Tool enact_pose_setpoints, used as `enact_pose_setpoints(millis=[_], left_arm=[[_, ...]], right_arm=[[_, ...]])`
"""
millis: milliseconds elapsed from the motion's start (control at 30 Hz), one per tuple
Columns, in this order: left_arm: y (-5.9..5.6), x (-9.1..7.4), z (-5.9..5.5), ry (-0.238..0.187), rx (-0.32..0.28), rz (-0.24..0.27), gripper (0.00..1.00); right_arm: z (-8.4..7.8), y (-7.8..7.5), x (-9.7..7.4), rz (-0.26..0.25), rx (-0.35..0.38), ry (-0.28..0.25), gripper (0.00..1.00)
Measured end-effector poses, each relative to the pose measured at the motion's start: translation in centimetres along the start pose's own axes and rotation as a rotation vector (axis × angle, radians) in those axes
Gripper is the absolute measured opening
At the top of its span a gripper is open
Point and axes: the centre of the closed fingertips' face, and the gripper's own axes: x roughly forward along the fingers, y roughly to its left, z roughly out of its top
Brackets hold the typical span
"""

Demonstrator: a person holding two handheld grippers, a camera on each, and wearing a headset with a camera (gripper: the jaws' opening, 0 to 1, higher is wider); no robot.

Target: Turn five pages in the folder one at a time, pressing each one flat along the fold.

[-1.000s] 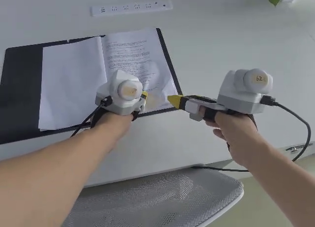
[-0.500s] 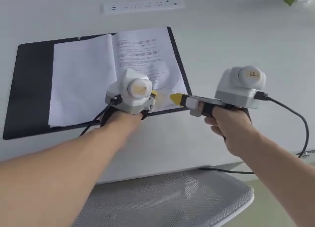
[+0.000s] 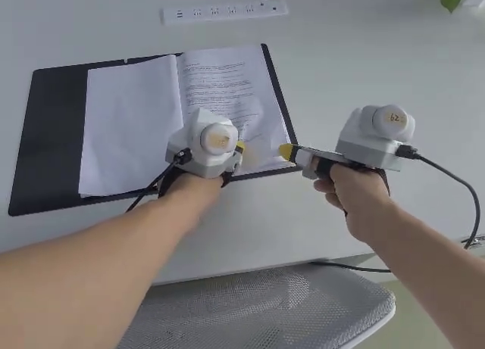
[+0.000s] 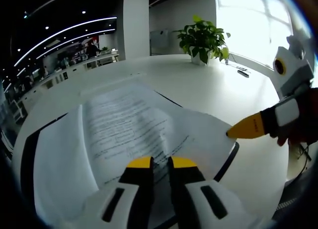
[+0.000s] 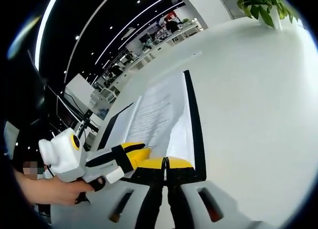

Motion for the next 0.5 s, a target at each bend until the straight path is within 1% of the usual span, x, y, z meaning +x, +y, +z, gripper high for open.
enact_pose_setpoints(millis=[100, 167, 233, 267, 333, 367, 400, 467, 500], left_arm=[[0.0, 0.1, 0.0, -0.002, -0.012, 0.000, 0.11], [0.0, 0.0, 0.1, -0.008, -0.024, 0.001, 0.11], [-0.1, -0.1, 0.1, -0.004, -0.010, -0.004, 0.11], [0.0, -0.3, 0.0, 0.001, -0.016, -0.008, 0.10], [0.1, -0.6, 0.0, 0.007, -0.042, -0.016, 0.11], [0.2, -0.9, -0.1, 0.016, -0.037, -0.011, 0.11], [0.2, -1.1, -0.2, 0.020, -0.032, -0.018, 0.11], [0.4, -1.8, -0.5, 0.047, -0.002, -0.023, 0.13], [0.5, -2.2, -0.5, 0.044, -0.005, -0.023, 0.13]], right_arm=[[0.2, 0.1, 0.0, -0.001, -0.001, -0.007, 0.00], [0.4, 0.5, -0.1, 0.007, 0.006, -0.021, 0.00], [0.6, 0.7, -0.1, 0.008, 0.004, -0.024, 0.00], [0.8, 1.1, -0.1, 0.019, 0.006, -0.034, 0.00], [0.9, 1.4, -0.1, 0.022, 0.003, -0.039, 0.00], [1.0, 1.7, -0.1, 0.024, 0.001, -0.037, 0.00], [1.1, 1.9, -0.1, 0.031, -0.002, -0.041, 0.00], [1.3, 2.5, -0.1, 0.041, -0.008, -0.046, 0.00], [1.3, 2.9, -0.1, 0.047, -0.014, -0.047, 0.00]])
